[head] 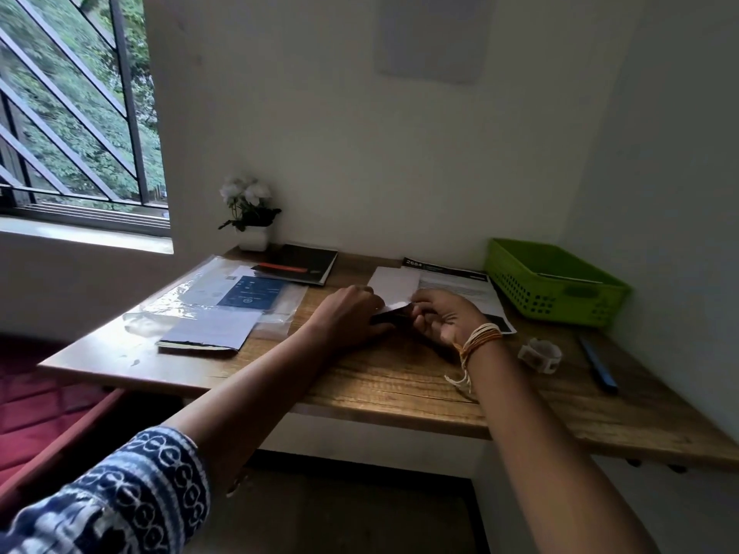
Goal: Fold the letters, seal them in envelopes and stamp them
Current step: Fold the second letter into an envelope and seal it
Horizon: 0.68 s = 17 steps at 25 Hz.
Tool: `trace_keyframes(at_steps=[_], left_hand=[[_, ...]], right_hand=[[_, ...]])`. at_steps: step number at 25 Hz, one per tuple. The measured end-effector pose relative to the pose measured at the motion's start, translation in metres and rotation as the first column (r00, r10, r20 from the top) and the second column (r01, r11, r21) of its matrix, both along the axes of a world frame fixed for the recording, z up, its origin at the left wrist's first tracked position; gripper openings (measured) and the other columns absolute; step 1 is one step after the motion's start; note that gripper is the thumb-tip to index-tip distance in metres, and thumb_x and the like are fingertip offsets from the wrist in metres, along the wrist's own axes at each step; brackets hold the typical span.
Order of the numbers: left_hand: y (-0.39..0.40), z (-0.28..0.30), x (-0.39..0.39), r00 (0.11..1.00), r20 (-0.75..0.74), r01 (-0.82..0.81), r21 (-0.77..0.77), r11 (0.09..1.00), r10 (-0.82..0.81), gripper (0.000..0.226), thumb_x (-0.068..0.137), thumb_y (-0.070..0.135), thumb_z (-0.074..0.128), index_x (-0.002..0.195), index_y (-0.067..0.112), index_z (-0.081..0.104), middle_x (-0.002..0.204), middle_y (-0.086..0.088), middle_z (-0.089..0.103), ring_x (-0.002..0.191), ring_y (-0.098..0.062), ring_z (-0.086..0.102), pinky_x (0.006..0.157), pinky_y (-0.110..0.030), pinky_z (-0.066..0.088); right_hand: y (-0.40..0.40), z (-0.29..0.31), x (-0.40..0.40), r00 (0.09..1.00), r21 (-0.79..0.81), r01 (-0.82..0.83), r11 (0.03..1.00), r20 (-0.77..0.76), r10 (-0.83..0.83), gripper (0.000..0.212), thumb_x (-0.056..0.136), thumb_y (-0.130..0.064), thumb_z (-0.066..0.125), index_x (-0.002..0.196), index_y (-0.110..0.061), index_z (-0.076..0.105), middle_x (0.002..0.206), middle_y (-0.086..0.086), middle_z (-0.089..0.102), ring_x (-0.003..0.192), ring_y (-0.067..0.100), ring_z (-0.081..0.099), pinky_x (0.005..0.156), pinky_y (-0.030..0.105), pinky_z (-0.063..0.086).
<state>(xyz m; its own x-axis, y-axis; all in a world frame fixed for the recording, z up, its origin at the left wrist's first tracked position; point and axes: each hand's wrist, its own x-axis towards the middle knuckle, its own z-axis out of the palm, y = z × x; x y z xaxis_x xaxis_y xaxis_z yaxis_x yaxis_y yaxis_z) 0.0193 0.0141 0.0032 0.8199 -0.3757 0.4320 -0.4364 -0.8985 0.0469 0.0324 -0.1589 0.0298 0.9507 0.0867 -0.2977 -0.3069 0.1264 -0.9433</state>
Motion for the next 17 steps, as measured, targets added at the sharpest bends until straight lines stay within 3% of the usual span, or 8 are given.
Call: trace_keyframes(at_steps=[4, 6, 9, 11, 14, 16, 17], left_hand=[[0.001, -0.004, 0.003, 0.989, 0.142, -0.022, -0.120, 0.992, 0.040, 0.025, 0.096, 0.025, 0.050, 0.095, 0.011, 0.070, 0.088, -0.009, 0.071, 0.073, -0.020, 0.067, 0.060, -0.024, 0.051], [0.004, -0.003, 0.000, 0.966, 0.234, -0.004, -0.421, 0.907, 0.113, 0.023, 0.095, 0.018, 0.053, 0.083, 0.008, 0.070, 0.073, -0.007, 0.069, 0.058, -0.010, 0.059, 0.050, -0.012, 0.040], [0.015, 0.003, -0.002, 0.946, 0.206, 0.030, -0.827, 0.562, 0.252, 0.029, 0.094, 0.014, 0.056, 0.065, 0.012, 0.064, 0.057, 0.002, 0.056, 0.049, 0.001, 0.039, 0.045, -0.012, 0.028], [0.022, 0.008, -0.003, 0.978, 0.078, 0.023, -0.963, 0.270, 0.194, 0.030, 0.095, 0.017, 0.054, 0.066, 0.017, 0.060, 0.059, 0.005, 0.052, 0.054, -0.004, 0.044, 0.050, -0.022, 0.040], [0.029, 0.010, -0.002, 0.998, -0.067, -0.067, -0.981, -0.183, -0.005, 0.016, 0.097, 0.023, 0.052, 0.089, 0.015, 0.064, 0.084, -0.004, 0.058, 0.078, -0.017, 0.059, 0.064, -0.039, 0.057], [0.033, 0.009, 0.000, 0.993, -0.101, -0.117, -0.936, -0.331, -0.066, 0.020, 0.096, 0.023, 0.053, 0.110, 0.011, 0.062, 0.094, -0.005, 0.059, 0.084, -0.019, 0.060, 0.063, -0.038, 0.059], [0.033, 0.011, 0.000, 0.989, -0.121, -0.145, -0.925, -0.350, -0.090, 0.023, 0.096, 0.022, 0.053, 0.114, 0.009, 0.060, 0.094, -0.005, 0.059, 0.084, -0.018, 0.060, 0.062, -0.038, 0.060]], right_hand=[[0.010, 0.002, -0.008, 0.989, 0.016, -0.111, 0.994, 0.097, 0.109, 0.013, 0.096, -0.020, 0.053, 0.091, -0.009, 0.058, 0.078, 0.010, 0.060, 0.062, 0.015, 0.057, 0.046, 0.023, 0.052], [0.011, 0.002, -0.010, 0.982, 0.030, -0.149, 0.988, 0.123, 0.145, 0.025, 0.099, -0.031, 0.046, 0.092, -0.011, 0.060, 0.080, 0.010, 0.062, 0.067, 0.018, 0.059, 0.057, 0.028, 0.052], [0.011, 0.001, -0.006, 0.977, 0.005, -0.102, 0.995, 0.187, 0.099, 0.025, 0.097, -0.030, 0.048, 0.095, -0.010, 0.062, 0.080, 0.009, 0.063, 0.061, 0.018, 0.061, 0.054, 0.027, 0.053], [0.011, -0.001, -0.001, 0.972, 0.016, 0.009, 1.000, 0.236, -0.012, 0.019, 0.094, -0.024, 0.054, 0.094, -0.007, 0.062, 0.079, 0.009, 0.061, 0.061, 0.019, 0.061, 0.057, 0.030, 0.052], [0.008, -0.006, 0.008, 0.900, -0.106, 0.262, 0.959, 0.385, -0.203, 0.032, 0.087, -0.027, 0.063, 0.111, -0.007, 0.061, 0.100, 0.011, 0.063, 0.083, 0.023, 0.063, 0.071, 0.037, 0.057], [0.005, -0.006, 0.007, 0.855, -0.156, 0.340, 0.927, 0.461, -0.236, 0.055, 0.080, -0.038, 0.067, 0.126, -0.011, 0.053, 0.116, 0.009, 0.060, 0.100, 0.026, 0.060, 0.085, 0.042, 0.055], [0.004, -0.006, 0.005, 0.852, -0.089, 0.336, 0.938, 0.452, -0.263, 0.059, 0.081, -0.038, 0.067, 0.131, -0.013, 0.048, 0.118, 0.007, 0.058, 0.102, 0.026, 0.059, 0.086, 0.042, 0.054]])
